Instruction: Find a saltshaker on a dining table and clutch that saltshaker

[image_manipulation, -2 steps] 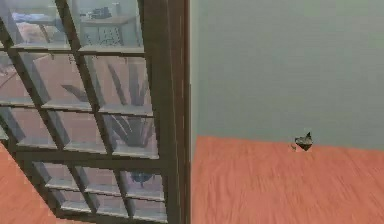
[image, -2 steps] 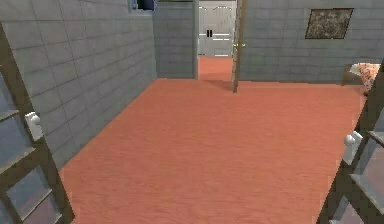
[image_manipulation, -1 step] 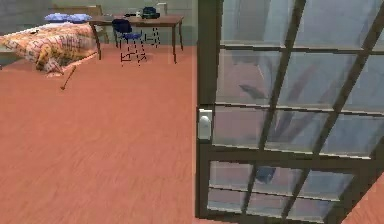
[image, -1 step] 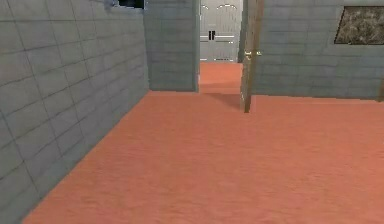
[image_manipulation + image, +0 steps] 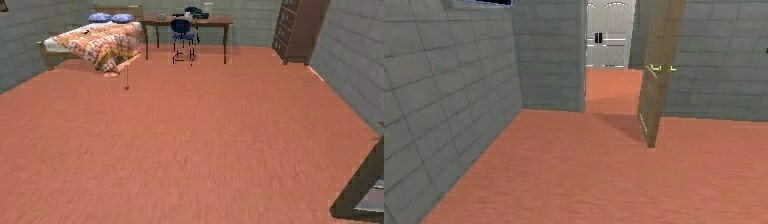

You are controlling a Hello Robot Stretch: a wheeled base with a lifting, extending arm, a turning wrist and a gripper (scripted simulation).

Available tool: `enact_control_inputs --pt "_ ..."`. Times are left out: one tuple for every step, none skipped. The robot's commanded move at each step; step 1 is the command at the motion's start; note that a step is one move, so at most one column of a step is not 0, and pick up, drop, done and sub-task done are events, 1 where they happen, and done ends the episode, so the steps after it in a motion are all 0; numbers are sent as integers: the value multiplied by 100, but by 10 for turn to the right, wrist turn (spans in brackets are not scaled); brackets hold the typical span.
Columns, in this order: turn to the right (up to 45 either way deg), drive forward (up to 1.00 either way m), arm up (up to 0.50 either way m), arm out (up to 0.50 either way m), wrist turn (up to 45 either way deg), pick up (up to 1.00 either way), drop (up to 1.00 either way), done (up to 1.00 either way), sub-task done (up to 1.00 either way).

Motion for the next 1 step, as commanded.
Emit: enact_control_inputs --pt "0 100 0 0 0 0 0 0 0"
